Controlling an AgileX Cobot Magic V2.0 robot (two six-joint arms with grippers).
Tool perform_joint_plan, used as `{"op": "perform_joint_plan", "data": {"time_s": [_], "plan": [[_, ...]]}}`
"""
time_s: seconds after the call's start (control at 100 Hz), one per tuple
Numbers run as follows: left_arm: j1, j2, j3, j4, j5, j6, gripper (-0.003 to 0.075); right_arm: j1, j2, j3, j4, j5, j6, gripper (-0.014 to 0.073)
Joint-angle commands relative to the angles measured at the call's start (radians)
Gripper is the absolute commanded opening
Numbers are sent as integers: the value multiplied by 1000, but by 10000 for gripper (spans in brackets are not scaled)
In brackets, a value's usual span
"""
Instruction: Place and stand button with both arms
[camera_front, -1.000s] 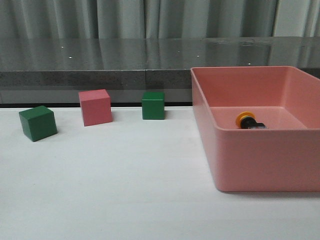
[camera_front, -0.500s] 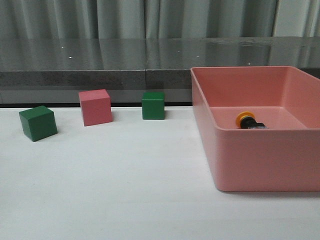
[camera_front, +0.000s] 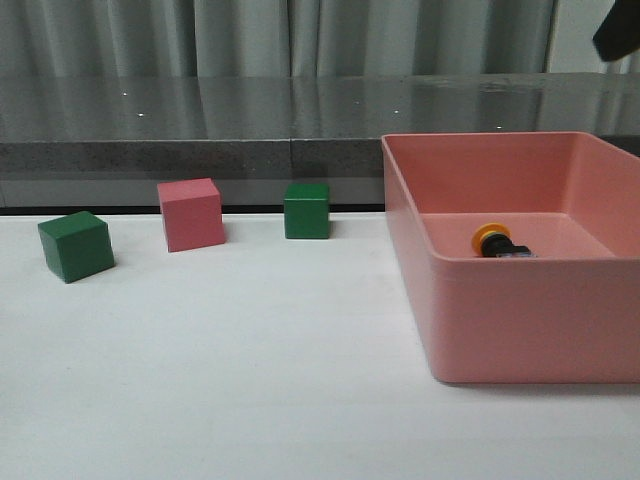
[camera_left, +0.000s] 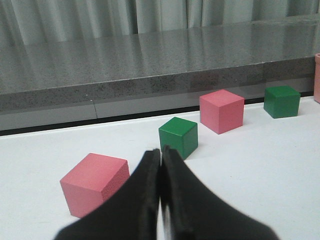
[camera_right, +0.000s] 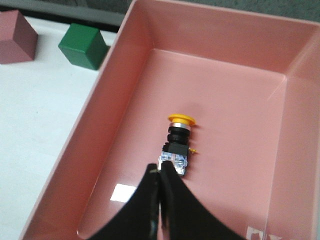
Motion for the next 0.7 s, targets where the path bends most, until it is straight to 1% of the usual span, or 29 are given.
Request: {"op": "perform_joint_plan", "data": {"time_s": [0.0,0.07,0.1,0.12,0.17,0.22,0.24,0.29,0.34,0.69], "plan": [[1,-28,45,-6,-83,-8,-20,8,28,-51,17,-62,-35,41],[1,-28,45,-6,-83,-8,-20,14,63,-61,17,-67,-59,161],[1,-28,45,-6,-83,-8,-20,14,75,-63,17,-71,-63,237],[1,-28,45,-6,-83,-8,-20,14,84,-64,17,-74,-63,269],[1,-28,45,-6,-83,-8,-20,14,104,-65,17,-89,-63,404],[1,-28,45,-6,-83,-8,-20,14,129,-65,17,-107,-63,502],[1,-28,45,-6,-83,-8,-20,14,136,-65,17,-114,-63,534],[1,-28,45,-6,-83,-8,-20,14,160,-65,17,-130,-63,583],[1,-28,45,-6,-83,-8,-20,14,190,-65,17,-144,-63,596],[1,-28,45,-6,-83,-8,-20,14,380,-66,17,-230,-63,596]]}}
